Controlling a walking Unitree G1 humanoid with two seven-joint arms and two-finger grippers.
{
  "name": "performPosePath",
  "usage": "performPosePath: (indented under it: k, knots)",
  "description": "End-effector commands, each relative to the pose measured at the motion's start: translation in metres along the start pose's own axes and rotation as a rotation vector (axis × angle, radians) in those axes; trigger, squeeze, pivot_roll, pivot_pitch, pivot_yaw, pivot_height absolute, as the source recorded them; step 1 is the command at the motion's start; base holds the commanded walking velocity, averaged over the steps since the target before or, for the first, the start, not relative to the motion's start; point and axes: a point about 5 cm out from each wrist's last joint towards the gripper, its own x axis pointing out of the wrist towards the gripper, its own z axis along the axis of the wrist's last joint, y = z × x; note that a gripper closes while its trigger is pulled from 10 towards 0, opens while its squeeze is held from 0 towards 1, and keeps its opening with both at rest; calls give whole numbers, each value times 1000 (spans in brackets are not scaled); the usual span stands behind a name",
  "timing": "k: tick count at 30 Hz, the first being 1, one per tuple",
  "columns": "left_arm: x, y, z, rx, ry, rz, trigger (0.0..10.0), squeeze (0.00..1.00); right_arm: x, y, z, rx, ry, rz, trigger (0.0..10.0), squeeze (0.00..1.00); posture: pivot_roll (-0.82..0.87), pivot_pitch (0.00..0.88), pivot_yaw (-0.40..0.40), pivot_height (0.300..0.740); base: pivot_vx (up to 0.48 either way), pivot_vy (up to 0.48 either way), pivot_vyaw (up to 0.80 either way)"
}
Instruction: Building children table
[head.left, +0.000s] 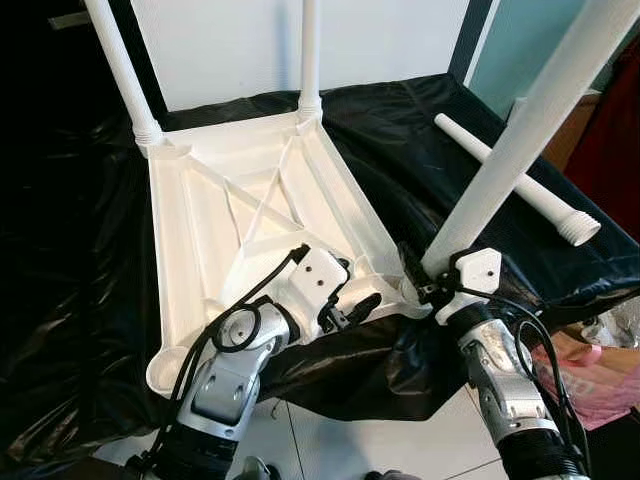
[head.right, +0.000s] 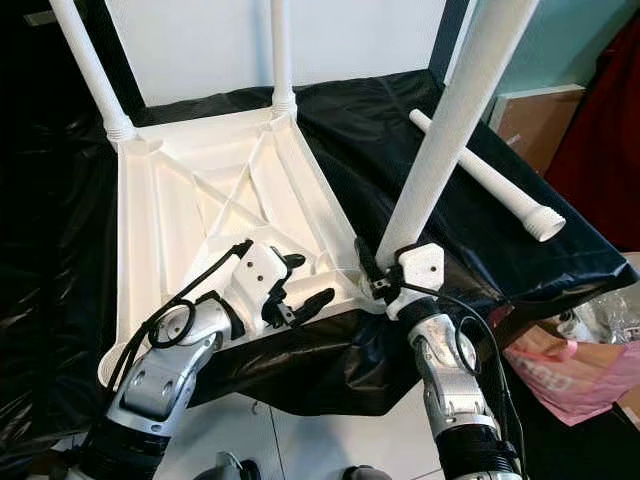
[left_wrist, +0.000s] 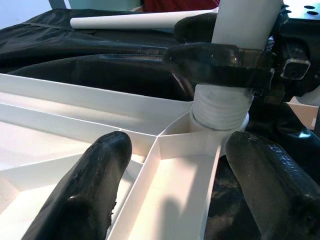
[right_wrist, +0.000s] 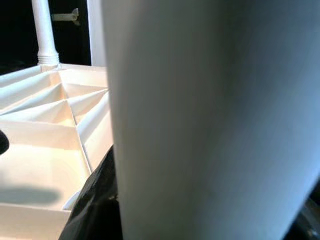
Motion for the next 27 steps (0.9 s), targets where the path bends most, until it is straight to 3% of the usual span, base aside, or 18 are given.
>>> performPosePath:
  k: [1,10,17,27]
  knots:
    - [0,1,3,-2,-1,24,10000,0,-11,7,-28,2,147,42,10000,0,-11,115,-22,740,0,0,0]
    - [0,1,3,-1,1,23,10000,0,-13,5,-38,148,192,28,10000,0,-14,114,-18,740,0,0,0]
    - [0,1,4,-1,1,21,10000,0,-12,6,-40,140,211,43,10000,0,-14,115,-16,740,0,0,0]
    - [-1,2,4,-2,2,24,10000,0,-7,0,-48,135,320,21,10000,0,-11,113,-17,740,0,0,0]
